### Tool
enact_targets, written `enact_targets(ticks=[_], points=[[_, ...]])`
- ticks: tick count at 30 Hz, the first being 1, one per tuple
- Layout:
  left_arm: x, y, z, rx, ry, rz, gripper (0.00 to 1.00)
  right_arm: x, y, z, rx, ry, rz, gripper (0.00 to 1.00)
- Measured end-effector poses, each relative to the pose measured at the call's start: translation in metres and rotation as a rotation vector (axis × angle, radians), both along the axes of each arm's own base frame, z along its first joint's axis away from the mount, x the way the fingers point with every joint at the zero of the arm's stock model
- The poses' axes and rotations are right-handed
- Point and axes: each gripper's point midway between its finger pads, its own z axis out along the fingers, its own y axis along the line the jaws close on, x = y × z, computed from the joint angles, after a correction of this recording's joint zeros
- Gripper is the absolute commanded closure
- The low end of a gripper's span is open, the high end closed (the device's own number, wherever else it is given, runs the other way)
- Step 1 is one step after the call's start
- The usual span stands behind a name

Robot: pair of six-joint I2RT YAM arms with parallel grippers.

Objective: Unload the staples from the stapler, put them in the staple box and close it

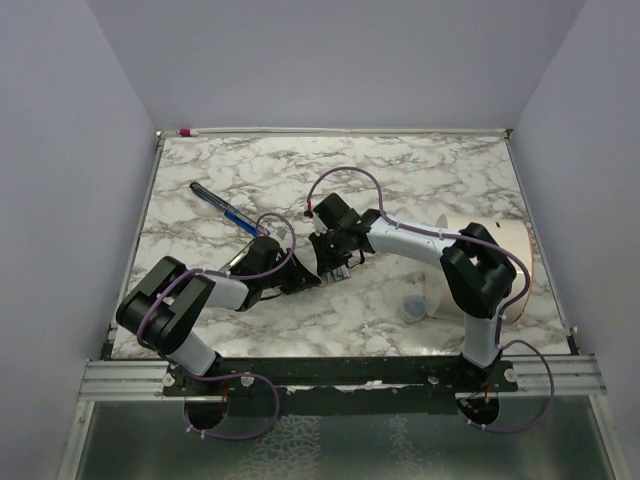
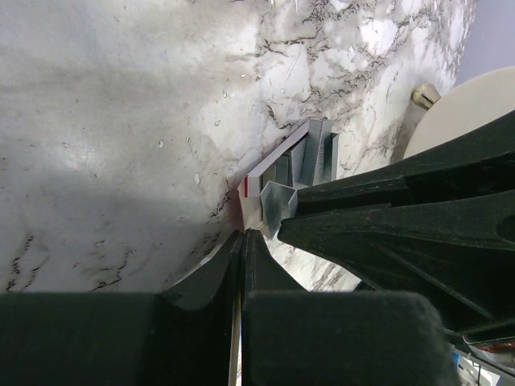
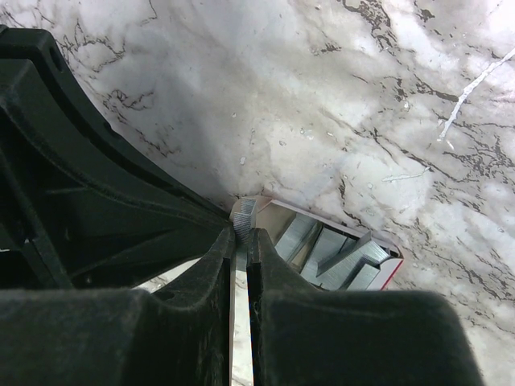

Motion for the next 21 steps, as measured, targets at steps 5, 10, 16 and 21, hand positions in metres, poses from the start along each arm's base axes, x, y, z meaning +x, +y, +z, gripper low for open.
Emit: enact_targets(ticks=[5,10,16,21], points=[[0.000,0.000,0.000,0.000,0.000,0.000,1.00,-0.001,-0.002,-0.005,-0.014,-0.008,-0.003,0.96],[0.000,0.000,0.000,0.000,0.000,0.000,1.00,-0.002,-0.007,-0.011,-0.039,-0.013,-0.010,0.96],[0.000,0.000,0.000,0.000,0.000,-0.001,1.00,0.002,-0.010,-0.013,-0.059,-0.030,-0.023,0.96],[0.000,0.000,0.000,0.001,0.000,-0.001,1.00,0.002,-0.012,-0.014,-0.065,-0.036,-0.025,0.96]])
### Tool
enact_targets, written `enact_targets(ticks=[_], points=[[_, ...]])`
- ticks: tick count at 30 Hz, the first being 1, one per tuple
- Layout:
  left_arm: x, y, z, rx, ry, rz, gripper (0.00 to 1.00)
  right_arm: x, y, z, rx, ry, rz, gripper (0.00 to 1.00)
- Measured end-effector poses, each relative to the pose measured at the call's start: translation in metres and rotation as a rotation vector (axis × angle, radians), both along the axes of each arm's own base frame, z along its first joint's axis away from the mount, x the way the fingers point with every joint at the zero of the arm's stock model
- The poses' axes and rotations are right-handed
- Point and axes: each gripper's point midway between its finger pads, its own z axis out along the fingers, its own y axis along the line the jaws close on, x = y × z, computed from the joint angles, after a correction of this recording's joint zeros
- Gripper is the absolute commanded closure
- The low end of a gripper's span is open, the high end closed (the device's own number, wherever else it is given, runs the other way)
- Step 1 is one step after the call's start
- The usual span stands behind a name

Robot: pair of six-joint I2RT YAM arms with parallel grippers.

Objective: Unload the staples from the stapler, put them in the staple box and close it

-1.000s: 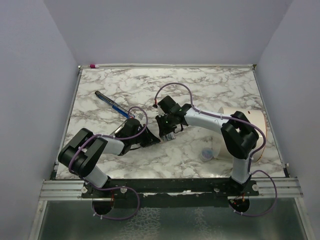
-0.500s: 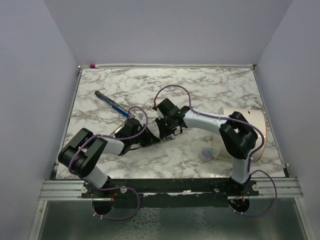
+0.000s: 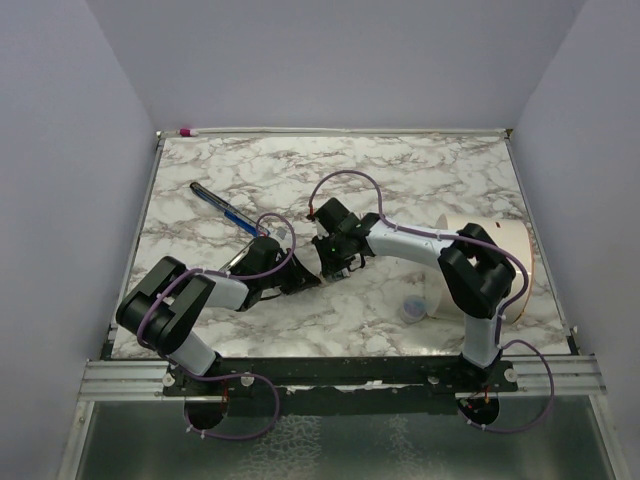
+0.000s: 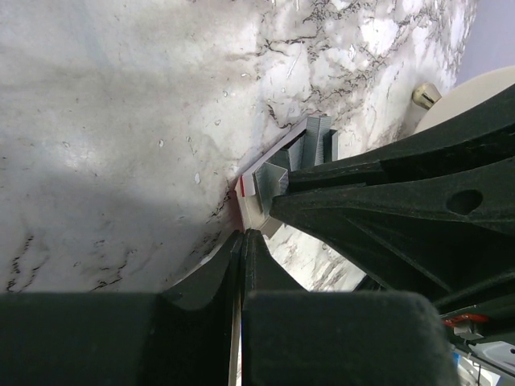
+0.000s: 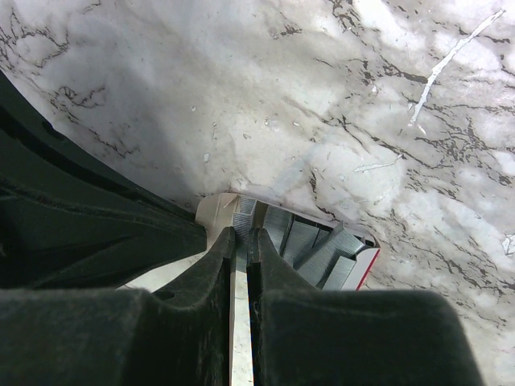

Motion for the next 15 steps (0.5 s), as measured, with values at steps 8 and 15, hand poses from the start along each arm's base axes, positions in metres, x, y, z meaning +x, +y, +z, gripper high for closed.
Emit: enact_targets(ticks=[8,15], points=[[-0.001,0.000,-0.001,0.002,0.003,-0.001,1.00,-0.004,0.006,0.003,0.033,0.025,-0.006,0.96],[-0.001,0.000,-0.001,0.003,0.004,-0.001,1.00,-0.005,0.009,0.029,0.106,0.013,-0.069,0.96]])
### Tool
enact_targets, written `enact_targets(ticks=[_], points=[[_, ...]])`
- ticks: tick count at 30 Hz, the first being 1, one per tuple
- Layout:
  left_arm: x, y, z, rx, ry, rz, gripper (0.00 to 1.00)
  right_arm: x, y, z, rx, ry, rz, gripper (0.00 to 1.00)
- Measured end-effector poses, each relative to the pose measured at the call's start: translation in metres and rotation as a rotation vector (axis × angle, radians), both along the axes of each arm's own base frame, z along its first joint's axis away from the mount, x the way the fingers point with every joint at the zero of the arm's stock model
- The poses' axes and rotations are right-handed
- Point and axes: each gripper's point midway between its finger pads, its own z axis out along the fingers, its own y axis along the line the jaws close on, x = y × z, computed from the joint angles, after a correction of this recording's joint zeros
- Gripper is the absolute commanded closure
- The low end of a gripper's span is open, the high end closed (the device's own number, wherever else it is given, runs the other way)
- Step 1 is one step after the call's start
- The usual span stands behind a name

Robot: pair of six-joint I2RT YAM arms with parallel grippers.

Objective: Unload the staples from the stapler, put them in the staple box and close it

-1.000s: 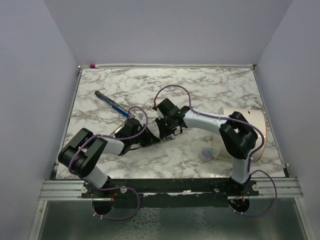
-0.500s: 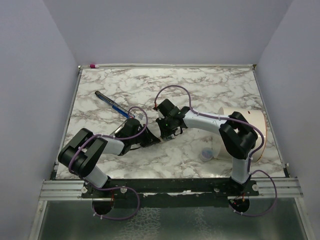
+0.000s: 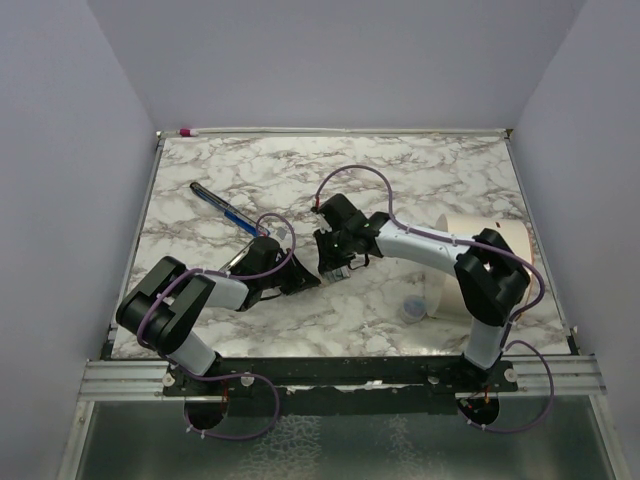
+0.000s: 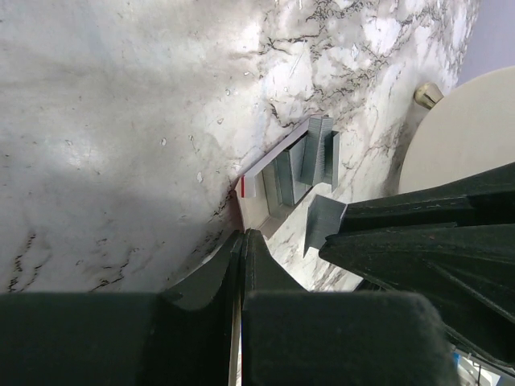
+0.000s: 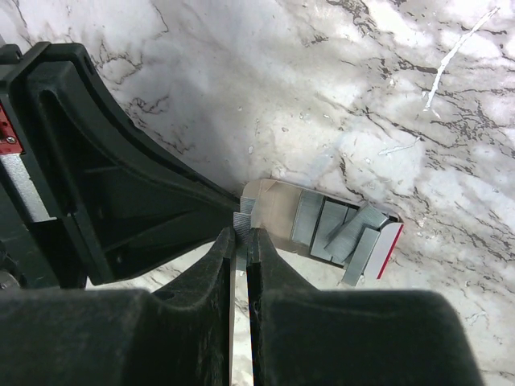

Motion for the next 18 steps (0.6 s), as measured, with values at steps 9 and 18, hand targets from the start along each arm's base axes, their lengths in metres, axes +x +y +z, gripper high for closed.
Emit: enact_targets(ticks=[9,18], points=[[0.000,0.000,0.000,0.000,0.000,0.000,1.00,-0.001,0.001,0.001,0.009,0.017,-0.030,0.96],[0.000,0.000,0.000,-0.002,-0.003,0.000,1.00,-0.002,-0.002,-0.010,-0.017,0.036,-0.036,0.96]])
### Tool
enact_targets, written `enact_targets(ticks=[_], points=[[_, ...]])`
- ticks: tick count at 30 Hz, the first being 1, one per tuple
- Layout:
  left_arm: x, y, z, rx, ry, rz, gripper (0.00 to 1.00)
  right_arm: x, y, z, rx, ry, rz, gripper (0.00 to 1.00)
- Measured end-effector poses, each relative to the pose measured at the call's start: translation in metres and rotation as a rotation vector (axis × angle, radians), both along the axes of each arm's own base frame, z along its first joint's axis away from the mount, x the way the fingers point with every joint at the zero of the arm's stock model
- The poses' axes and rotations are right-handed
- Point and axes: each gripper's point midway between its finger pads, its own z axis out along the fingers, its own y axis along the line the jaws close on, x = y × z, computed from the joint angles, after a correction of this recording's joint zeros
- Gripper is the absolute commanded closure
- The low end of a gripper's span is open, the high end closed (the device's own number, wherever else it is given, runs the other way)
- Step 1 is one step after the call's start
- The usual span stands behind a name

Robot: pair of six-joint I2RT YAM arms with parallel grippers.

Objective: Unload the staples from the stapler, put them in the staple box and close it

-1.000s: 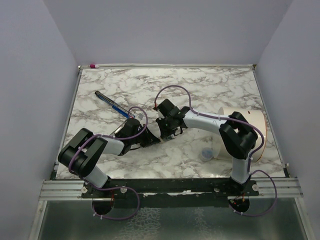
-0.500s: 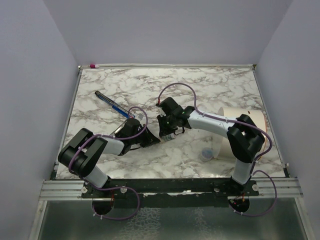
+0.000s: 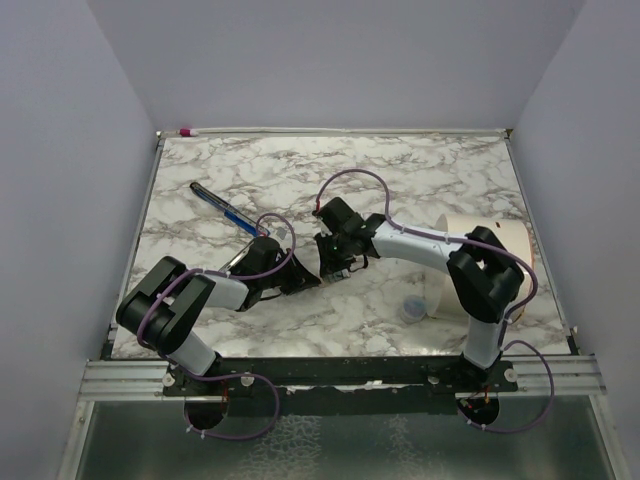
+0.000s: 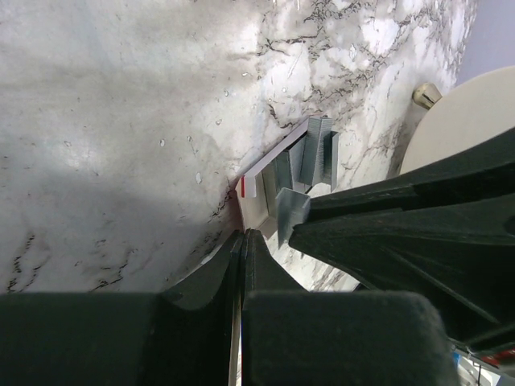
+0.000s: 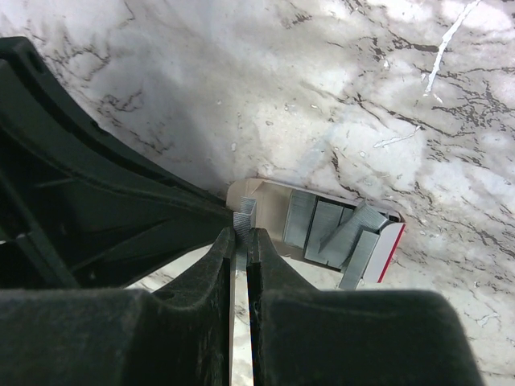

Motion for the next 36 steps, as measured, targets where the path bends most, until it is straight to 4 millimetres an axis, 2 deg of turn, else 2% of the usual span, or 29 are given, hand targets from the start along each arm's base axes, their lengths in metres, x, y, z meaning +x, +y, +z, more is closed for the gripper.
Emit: enact_targets(ticks=[6,36], points=[[0.000,0.000,0.000,-0.001,-0.002,0.000,1.00,-0.002,-0.003,-0.010,-0.023,0.017,-0.001,0.96],[-0.002,0.000,-0.001,-0.001,-0.001,-0.002,1.00,-0.002,-0.004,-0.026,-0.050,0.038,-0.001,0.93]])
